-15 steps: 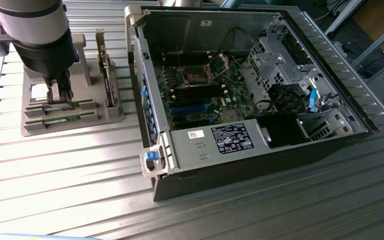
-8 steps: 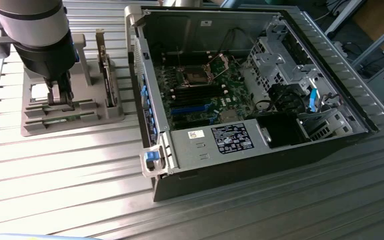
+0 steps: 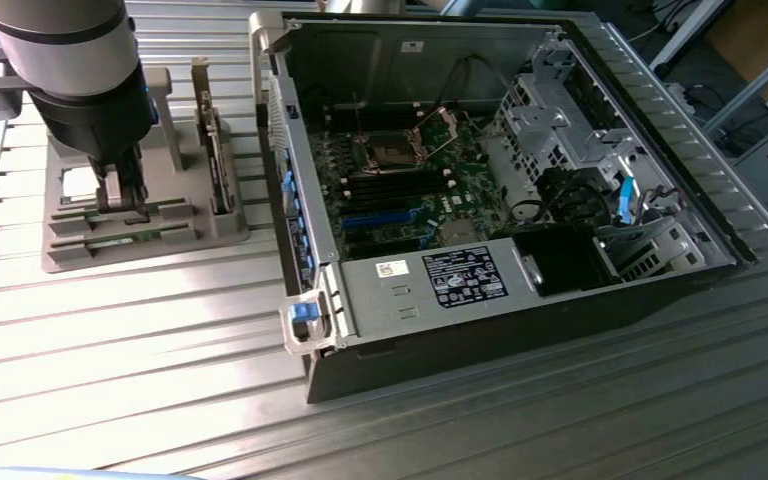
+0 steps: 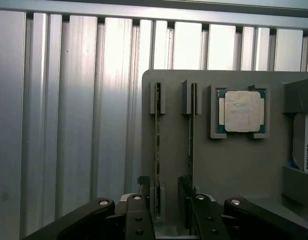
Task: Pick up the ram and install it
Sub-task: 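Pick up the ram and move it above insertion slot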
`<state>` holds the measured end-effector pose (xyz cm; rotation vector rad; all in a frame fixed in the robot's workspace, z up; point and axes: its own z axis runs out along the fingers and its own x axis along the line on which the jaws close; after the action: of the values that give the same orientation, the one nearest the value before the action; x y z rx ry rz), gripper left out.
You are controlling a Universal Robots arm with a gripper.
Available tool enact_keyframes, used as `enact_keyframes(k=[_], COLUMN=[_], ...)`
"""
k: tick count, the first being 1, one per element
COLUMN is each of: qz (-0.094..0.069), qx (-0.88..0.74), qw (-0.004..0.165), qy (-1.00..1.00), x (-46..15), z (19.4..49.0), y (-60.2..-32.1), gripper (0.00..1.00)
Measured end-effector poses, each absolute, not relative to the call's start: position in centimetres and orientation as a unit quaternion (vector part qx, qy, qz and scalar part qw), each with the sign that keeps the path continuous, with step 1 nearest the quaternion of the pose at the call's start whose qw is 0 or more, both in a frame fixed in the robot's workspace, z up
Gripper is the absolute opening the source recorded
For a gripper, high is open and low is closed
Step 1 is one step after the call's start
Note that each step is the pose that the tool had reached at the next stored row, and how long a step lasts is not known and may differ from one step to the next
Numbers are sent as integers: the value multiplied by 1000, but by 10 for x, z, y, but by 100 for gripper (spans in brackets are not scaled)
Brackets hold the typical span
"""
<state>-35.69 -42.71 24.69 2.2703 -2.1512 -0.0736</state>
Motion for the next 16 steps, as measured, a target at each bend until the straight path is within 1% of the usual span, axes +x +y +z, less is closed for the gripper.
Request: enact_keyframes(k=[16], qz=[-24], qx=[726], qw=[7], qy=[-688], x=[-357], z=[240], y=[-429], gripper=[36])
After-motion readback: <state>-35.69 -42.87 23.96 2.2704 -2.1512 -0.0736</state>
